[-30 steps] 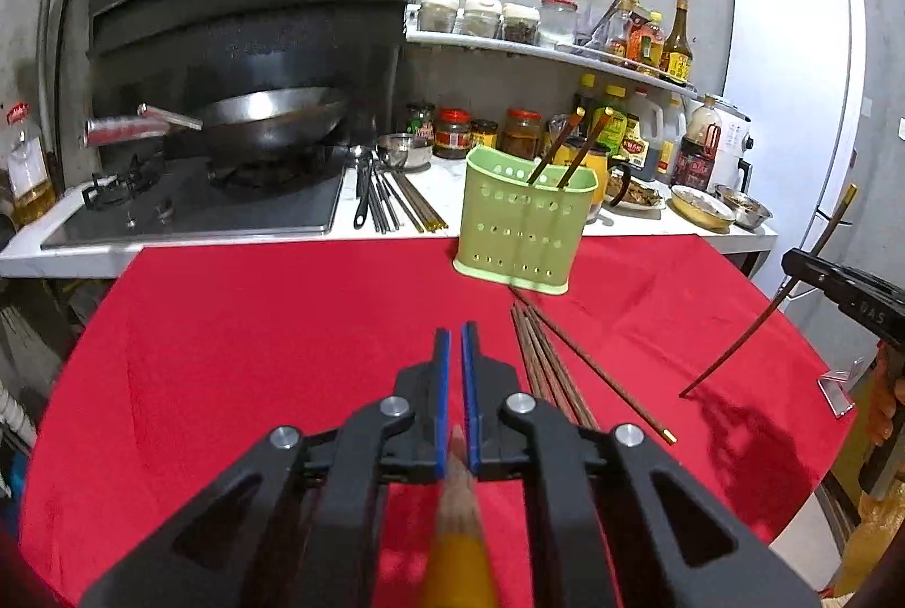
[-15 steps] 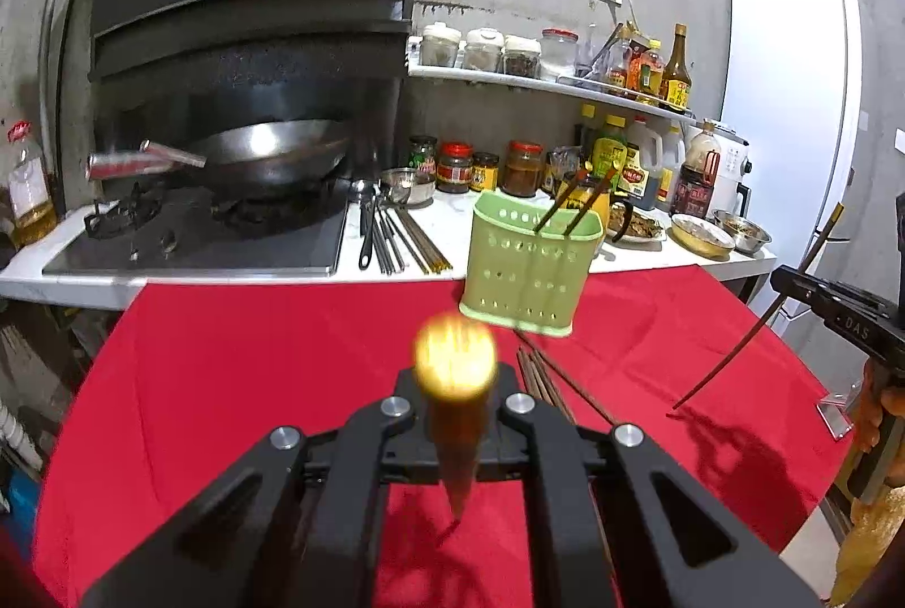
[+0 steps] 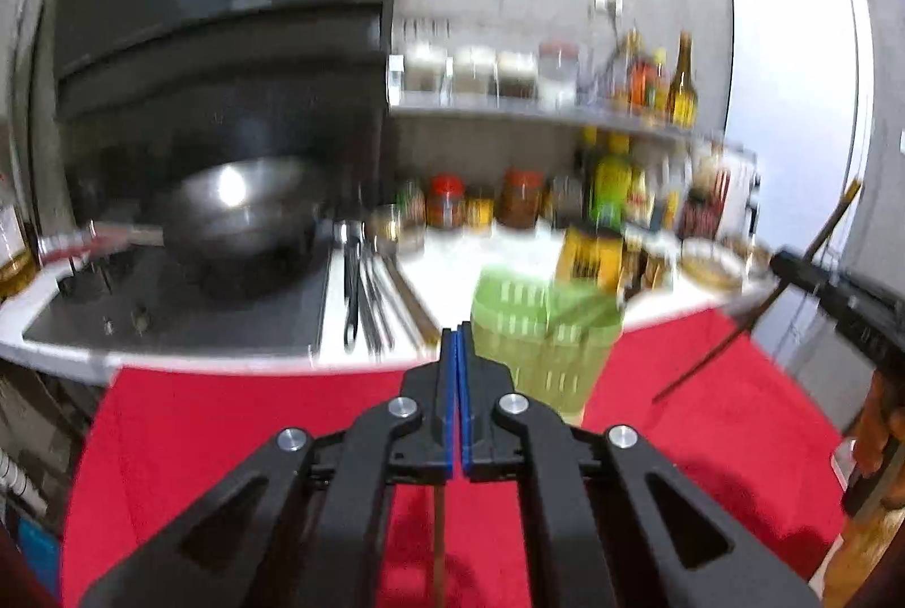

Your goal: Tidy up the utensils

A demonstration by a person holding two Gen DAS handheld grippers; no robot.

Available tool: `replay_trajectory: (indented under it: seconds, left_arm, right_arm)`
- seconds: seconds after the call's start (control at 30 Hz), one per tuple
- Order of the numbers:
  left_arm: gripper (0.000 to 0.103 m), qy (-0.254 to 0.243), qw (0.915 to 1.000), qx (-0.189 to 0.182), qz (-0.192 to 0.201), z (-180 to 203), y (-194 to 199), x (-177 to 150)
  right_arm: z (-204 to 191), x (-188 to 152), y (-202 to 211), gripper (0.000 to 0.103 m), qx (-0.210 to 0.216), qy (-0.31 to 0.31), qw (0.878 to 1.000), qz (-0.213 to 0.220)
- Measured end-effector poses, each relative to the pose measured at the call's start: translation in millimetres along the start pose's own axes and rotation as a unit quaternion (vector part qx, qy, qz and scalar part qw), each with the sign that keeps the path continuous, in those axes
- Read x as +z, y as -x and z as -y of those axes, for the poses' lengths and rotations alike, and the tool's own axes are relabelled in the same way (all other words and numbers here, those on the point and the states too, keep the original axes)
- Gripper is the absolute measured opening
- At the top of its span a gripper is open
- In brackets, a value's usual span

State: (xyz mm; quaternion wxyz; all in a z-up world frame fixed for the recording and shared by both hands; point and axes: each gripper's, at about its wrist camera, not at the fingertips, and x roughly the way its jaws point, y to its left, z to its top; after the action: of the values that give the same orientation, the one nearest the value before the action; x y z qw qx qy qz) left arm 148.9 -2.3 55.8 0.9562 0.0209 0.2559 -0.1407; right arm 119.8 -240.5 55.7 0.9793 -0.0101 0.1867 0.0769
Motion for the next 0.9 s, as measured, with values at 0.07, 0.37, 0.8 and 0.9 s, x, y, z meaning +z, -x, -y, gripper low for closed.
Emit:
replay_trajectory:
  seconds: [0.07,0.37,0.8,0.9]
  left_arm:
    - [0.000,-0.004,0.9992,0.014,-0.036,-5.4,-11.9,-18.7]
    - [0.058,0.019,0.9850,0.014,-0.171,-26.7,-96.3,-64.1]
    - [0.026,0.027,0.9707,0.001,-0.239,-18.2,-206.8,-51.1]
    - [0.025,0.024,0.9672,-0.007,-0.253,-13.4,-218.9,-53.2]
  right_arm:
    - [0.4,-9.0,-3.6,0.007,0.003,-0.002,1.000,-0.013]
    - [7.0,-34.4,1.6,0.007,0.006,-0.021,0.999,-0.036]
    - [16.8,-35.3,-12.1,0.007,-0.007,-0.030,0.999,-0.042]
    - [18.2,-35.4,-16.1,0.007,-0.008,-0.033,0.998,-0.045]
